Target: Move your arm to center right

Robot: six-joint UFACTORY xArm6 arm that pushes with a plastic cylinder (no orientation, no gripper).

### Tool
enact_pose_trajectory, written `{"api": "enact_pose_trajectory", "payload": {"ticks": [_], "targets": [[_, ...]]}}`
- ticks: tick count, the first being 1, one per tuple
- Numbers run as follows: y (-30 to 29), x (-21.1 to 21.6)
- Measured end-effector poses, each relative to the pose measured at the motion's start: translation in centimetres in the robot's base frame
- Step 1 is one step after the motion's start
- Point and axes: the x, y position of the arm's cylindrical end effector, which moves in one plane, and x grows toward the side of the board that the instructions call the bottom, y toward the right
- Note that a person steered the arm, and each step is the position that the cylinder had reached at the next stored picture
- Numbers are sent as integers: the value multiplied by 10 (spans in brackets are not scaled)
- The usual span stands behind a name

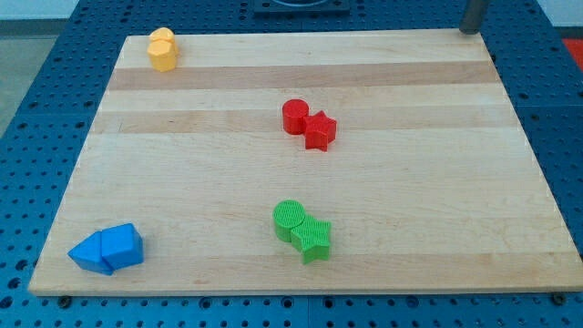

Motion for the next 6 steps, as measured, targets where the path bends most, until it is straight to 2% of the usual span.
{"api": "enact_pose_trajectory", "payload": {"ticks": [2, 3, 5, 6], "targets": [[0, 4], [5, 48], [0, 195], [-36, 252]]}}
